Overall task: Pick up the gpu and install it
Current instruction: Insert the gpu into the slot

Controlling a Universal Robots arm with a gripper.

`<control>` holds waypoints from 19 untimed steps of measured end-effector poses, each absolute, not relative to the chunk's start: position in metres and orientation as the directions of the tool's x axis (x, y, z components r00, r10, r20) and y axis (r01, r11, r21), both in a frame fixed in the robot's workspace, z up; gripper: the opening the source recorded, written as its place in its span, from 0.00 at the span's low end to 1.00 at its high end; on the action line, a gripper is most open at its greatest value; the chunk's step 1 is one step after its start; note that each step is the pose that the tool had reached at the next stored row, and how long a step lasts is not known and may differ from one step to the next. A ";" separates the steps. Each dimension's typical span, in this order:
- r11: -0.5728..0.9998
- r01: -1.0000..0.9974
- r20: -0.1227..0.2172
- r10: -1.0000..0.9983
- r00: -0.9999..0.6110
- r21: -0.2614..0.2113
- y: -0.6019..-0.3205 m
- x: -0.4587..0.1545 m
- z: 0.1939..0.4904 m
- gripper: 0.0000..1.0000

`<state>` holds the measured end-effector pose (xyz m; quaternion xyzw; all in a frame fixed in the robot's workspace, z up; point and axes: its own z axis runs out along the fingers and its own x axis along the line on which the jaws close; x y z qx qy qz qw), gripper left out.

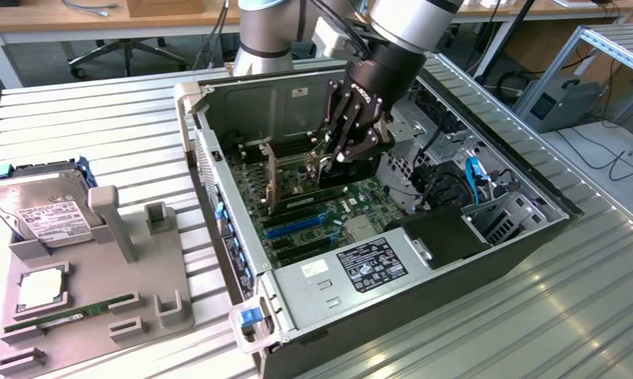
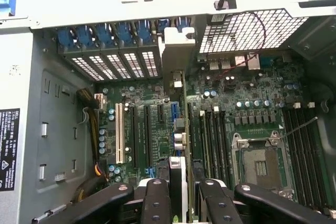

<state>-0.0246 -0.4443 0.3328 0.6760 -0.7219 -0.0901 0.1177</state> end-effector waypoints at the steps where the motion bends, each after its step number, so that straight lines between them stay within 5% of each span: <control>1: 0.070 -0.955 0.048 -0.997 -0.058 0.289 -0.444 -0.026 0.332 0.27; 19: 0.070 -0.955 0.048 -0.997 -0.058 0.289 -0.445 -0.034 0.320 0.27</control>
